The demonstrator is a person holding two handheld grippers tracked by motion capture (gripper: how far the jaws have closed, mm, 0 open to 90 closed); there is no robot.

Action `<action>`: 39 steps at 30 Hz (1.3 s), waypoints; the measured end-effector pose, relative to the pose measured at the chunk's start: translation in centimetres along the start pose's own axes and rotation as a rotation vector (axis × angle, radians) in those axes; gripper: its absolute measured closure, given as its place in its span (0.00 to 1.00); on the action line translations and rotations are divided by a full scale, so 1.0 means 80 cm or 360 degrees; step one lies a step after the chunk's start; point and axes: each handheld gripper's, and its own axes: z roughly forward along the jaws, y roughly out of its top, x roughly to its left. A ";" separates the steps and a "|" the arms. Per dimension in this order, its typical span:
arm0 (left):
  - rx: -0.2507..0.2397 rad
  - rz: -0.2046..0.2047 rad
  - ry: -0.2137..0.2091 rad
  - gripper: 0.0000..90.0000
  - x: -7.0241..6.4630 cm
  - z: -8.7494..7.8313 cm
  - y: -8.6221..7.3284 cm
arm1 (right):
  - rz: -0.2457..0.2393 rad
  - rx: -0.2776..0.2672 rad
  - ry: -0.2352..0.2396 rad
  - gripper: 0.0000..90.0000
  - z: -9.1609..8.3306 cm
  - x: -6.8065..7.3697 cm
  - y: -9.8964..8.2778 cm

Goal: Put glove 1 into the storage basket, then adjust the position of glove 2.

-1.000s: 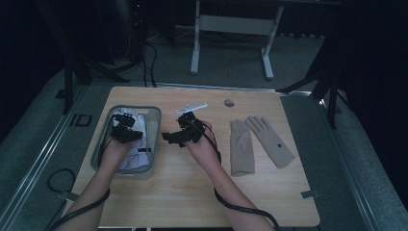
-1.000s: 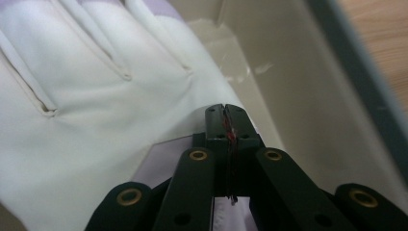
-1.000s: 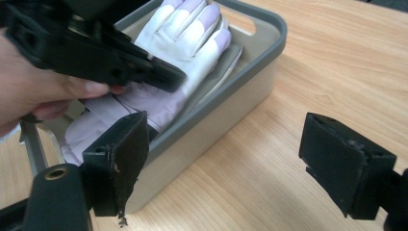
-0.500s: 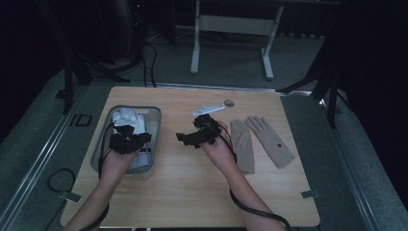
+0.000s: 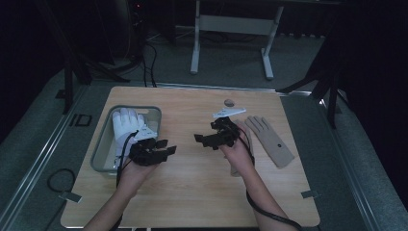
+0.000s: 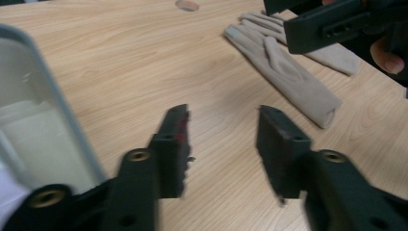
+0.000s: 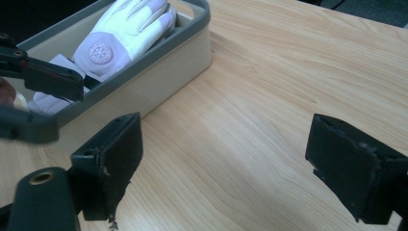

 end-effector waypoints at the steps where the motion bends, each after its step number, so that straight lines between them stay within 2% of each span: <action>1: 0.0012 0.0013 -0.0001 0.42 -0.003 0.003 0.000 | 0.0003 -0.0003 0.0000 0.14 -0.003 -0.003 -0.002; 5: 0.0049 0.0056 -0.0015 0.20 -0.011 0.013 -0.002 | 0.0012 -0.0011 -0.0032 0.14 -0.014 -0.014 -0.010; 7: 0.0033 0.0092 0.0000 0.17 -0.017 0.018 -0.006 | 0.0026 -0.0020 -0.0066 0.14 -0.019 -0.020 -0.014; 12: -0.0020 0.0149 -0.0003 0.11 -0.034 0.033 -0.019 | 0.0013 -0.0031 -0.0087 0.13 -0.029 -0.030 -0.025; 15: -0.0018 0.0157 -0.0076 0.10 -0.042 0.042 -0.027 | 0.0007 -0.0028 -0.0100 0.13 -0.035 -0.037 -0.034; 18: -0.0026 0.0192 -0.0106 0.10 -0.048 0.047 -0.032 | 0.0013 -0.0025 -0.0116 0.13 -0.037 -0.043 -0.041; 19: -0.0032 0.0240 -0.0144 0.10 -0.055 0.052 -0.040 | 0.0022 -0.0020 -0.0115 0.13 -0.039 -0.046 -0.044; 22: -0.0059 0.0285 -0.0169 0.10 -0.062 0.059 -0.053 | 0.0015 -0.0032 -0.0148 0.15 -0.044 -0.059 -0.056; 26: -0.0099 0.0319 -0.0146 0.10 -0.066 0.063 -0.070 | -0.0004 -0.0015 -0.0190 0.19 -0.049 -0.075 -0.071; 28: -0.0130 0.0309 -0.0144 0.10 -0.065 0.063 -0.075 | -0.0029 -0.0016 -0.0211 0.22 -0.052 -0.085 -0.078; 31: -0.0178 0.0278 -0.0146 0.11 -0.063 0.062 -0.082 | -0.0027 -0.0002 -0.0270 0.24 -0.054 -0.102 -0.088; 35: -0.0178 0.0281 -0.0138 0.11 -0.062 0.061 -0.088 | 0.0027 0.0015 -0.0318 0.27 -0.055 -0.129 -0.099; 39: -0.0178 0.0295 -0.0120 0.11 -0.060 0.062 -0.094 | 0.0062 0.0048 -0.0340 0.30 -0.047 -0.143 -0.106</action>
